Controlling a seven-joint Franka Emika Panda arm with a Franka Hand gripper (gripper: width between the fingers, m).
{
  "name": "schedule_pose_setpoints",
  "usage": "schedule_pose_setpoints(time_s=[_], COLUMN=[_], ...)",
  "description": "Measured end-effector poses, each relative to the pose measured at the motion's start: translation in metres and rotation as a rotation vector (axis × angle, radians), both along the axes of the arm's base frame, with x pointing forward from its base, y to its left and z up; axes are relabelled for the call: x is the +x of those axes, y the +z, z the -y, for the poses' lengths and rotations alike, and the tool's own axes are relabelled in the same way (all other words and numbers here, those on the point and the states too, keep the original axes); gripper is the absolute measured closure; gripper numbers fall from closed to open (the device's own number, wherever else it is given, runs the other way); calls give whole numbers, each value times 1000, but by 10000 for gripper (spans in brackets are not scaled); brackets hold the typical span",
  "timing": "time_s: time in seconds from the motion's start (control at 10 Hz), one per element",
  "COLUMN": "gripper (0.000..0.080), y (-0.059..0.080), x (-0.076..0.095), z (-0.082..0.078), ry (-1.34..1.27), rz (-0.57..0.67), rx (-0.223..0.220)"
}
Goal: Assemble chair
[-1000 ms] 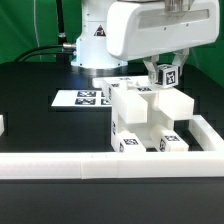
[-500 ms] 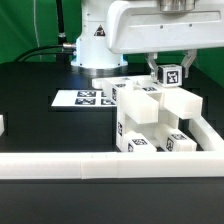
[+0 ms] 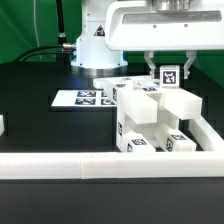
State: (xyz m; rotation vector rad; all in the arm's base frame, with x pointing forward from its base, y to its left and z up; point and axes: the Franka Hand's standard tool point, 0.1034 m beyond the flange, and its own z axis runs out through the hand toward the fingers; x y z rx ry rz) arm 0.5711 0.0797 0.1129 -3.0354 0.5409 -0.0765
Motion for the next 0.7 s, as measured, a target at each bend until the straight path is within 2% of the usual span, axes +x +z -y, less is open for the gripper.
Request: schedule_pose_setpoints(time_s=[0.4,0.7], gripper=[518,518], y=[0,-1], x=[0,-6], z=[0,-5], ry=[-247,-582], rz=[-13,-68], rx=[19,65])
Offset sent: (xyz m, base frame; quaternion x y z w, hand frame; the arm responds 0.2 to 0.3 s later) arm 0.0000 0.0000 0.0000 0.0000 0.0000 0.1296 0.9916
